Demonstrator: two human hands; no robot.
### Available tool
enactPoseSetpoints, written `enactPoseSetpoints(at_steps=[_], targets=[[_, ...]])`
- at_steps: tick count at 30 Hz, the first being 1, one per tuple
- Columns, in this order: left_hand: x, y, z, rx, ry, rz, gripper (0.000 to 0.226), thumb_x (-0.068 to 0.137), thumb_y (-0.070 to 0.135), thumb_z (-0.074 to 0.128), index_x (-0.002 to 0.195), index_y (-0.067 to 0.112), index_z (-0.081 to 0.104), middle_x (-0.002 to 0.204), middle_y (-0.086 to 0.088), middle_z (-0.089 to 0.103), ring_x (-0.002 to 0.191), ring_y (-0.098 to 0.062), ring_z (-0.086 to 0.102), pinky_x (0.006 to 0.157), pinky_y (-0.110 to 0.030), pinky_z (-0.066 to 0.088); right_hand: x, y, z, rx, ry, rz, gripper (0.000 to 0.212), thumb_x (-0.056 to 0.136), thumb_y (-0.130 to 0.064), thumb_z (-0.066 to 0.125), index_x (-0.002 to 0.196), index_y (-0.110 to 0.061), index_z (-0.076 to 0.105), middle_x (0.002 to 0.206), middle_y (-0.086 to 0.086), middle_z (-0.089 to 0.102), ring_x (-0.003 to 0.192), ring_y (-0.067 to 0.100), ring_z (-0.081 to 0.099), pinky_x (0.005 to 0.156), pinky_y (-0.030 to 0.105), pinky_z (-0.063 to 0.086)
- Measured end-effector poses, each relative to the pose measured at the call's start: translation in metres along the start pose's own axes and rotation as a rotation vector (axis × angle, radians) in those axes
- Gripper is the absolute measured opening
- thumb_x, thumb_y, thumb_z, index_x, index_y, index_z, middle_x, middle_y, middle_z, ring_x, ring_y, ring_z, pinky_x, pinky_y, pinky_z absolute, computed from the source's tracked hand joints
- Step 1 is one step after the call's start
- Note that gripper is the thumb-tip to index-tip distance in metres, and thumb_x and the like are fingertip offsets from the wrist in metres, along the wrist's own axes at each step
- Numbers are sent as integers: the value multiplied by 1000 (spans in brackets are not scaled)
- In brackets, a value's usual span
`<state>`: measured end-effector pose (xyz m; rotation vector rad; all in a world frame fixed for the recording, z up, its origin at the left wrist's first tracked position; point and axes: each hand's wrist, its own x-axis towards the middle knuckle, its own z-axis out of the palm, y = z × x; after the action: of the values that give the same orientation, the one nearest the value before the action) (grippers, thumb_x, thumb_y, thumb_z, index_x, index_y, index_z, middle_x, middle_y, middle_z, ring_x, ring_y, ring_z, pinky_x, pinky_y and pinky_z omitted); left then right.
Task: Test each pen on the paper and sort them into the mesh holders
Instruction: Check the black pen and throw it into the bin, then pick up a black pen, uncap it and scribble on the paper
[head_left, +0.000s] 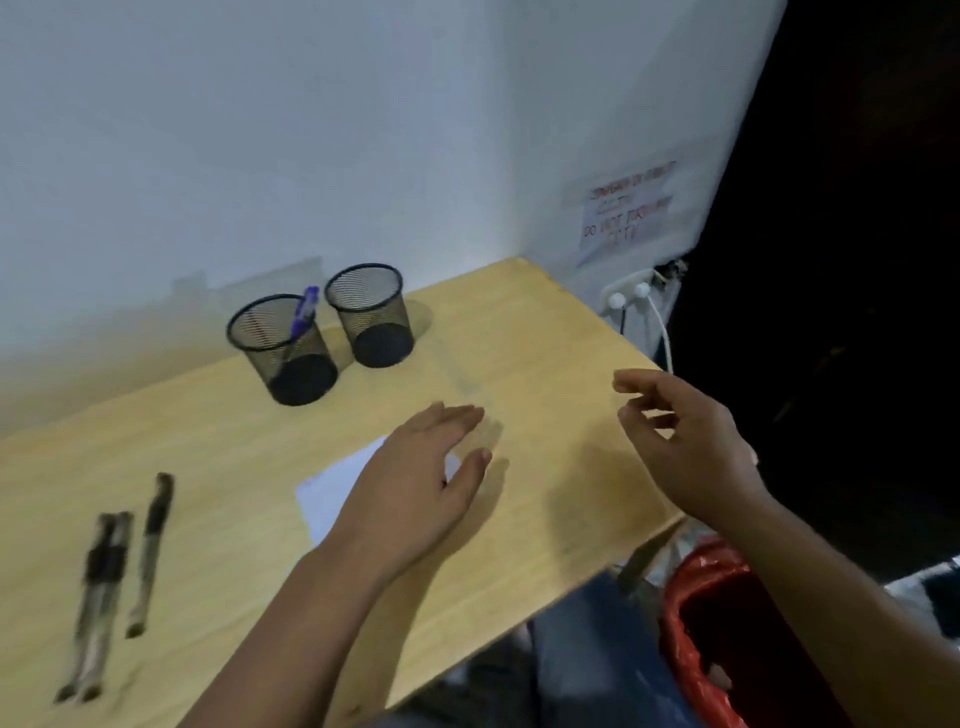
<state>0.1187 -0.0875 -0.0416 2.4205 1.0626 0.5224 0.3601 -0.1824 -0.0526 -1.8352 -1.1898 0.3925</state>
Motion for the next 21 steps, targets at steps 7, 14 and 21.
enactPoseSetpoints(at_steps=[7,14,21], targets=[[-104,-63,-61,41,165,-273,32,93,30,55,122,22,67,123,12,65,113,-9,55,92,-16,38,20,-85,126,21,-461,-289,30,92,-16,62,120,-29,64,110,-18,66,97,-2,59,79,13,46],[-180,-108,-80,162,314,-521,45,90,16,62,135,20,57,132,5,58,123,-17,46,99,-17,29,1,-168,241,45,-752,-403,32,91,-24,62,123,-30,62,115,-14,65,97,3,60,75,17,44],[-191,-144,-91,312,264,-467,40,83,3,56,119,16,69,111,-7,68,90,-33,55,76,-42,51,-5,-221,322,-230,-848,-476,54,93,-24,55,145,-17,44,150,4,45,136,25,45,107,37,41]])
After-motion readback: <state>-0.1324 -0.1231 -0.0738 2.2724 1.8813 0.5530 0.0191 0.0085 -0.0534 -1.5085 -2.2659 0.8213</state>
